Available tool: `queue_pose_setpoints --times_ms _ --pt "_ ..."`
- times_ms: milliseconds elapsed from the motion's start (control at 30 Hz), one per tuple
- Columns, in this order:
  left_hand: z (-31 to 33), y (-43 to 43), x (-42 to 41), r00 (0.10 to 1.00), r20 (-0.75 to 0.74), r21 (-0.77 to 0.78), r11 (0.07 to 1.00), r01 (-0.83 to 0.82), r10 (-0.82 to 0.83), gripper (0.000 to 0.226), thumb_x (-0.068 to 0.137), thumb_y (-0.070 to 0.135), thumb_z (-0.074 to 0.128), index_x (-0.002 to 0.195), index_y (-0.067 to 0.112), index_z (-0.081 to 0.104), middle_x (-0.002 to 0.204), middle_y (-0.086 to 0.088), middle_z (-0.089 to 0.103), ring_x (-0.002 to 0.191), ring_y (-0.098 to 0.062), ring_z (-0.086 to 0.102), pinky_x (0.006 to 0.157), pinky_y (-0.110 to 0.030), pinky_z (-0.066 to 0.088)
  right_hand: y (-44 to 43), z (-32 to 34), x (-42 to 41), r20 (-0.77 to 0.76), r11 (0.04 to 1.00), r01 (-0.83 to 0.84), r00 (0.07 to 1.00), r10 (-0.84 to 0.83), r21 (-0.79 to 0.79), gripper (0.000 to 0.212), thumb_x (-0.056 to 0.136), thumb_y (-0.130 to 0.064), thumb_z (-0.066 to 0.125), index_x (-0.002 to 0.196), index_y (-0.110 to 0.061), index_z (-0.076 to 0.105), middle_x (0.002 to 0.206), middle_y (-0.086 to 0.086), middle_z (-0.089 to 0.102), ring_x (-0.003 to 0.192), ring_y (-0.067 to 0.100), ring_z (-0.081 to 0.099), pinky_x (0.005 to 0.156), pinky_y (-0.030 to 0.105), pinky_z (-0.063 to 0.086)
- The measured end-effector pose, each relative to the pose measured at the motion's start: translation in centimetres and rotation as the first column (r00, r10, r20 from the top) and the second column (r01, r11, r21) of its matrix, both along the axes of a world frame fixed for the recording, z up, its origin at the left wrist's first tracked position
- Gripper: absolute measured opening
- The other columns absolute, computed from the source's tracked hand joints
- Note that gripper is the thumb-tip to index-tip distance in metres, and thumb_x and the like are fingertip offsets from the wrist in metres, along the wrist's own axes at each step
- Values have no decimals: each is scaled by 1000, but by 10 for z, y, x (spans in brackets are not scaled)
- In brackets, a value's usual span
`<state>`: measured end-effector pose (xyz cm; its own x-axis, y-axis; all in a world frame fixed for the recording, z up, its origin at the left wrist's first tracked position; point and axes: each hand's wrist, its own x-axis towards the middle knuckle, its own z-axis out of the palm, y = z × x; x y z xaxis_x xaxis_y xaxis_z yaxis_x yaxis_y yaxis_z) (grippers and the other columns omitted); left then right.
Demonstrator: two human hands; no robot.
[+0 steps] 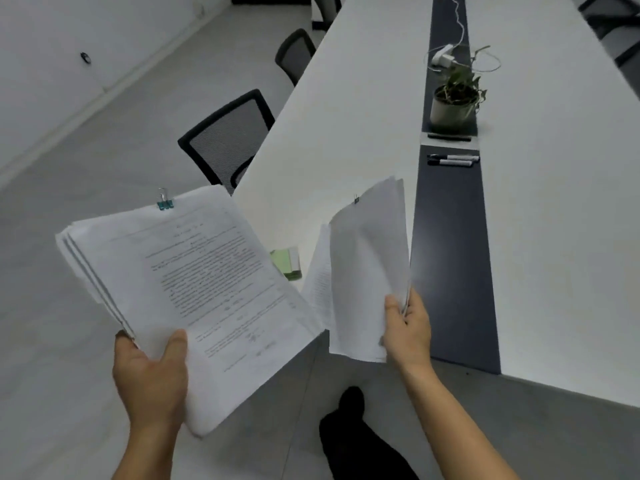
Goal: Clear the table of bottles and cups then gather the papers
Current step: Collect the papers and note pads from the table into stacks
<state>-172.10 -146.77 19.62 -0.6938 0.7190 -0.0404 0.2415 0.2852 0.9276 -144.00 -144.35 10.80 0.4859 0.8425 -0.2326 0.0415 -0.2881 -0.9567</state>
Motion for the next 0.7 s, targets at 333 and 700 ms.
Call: queue_pose_setpoints --times_ms 333,700 --pt "-12 130 -7 994 83 -38 997 74 -71 45 86 2 69 128 10 55 120 -5 66 100 -24 65 93 -40 51 81 -117 -14 -43 800 28 997 -67 -599 28 97 -17 46 123 -10 51 120 13 62 93 28 58 86 40 54" --pt "-37 216 -13 829 211 -141 823 551 -519 40 85 0 66 121 17 59 107 4 69 96 -17 66 83 -35 51 81 -121 -32 103 771 286 955 -278 -569 47 100 -23 51 146 -13 41 146 12 49 122 30 54 101 41 47"
